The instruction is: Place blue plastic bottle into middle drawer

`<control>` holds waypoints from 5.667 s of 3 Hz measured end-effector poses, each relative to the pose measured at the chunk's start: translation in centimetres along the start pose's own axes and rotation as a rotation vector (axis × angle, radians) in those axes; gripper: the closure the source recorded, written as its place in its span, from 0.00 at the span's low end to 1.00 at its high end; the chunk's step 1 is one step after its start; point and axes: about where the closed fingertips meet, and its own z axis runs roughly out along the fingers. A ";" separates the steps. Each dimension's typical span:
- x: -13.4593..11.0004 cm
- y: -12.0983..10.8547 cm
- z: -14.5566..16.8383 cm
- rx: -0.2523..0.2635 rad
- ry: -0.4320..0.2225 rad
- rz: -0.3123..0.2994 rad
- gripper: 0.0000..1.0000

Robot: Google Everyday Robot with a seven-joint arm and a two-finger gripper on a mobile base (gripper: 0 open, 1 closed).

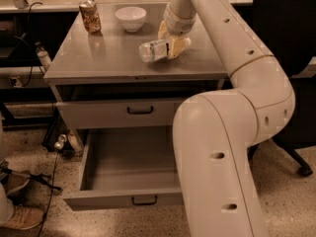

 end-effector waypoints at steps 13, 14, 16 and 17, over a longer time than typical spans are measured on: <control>-15.5 30.8 9.0 -0.439 -0.157 0.843 1.00; -14.1 32.6 14.5 -0.404 -0.124 0.925 1.00; -12.0 32.7 24.2 -0.297 -0.234 1.078 1.00; -12.0 34.0 26.4 -0.320 -0.258 1.095 1.00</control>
Offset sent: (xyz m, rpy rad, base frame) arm -0.1540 -0.0681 0.0465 -0.1361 0.3366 -0.3696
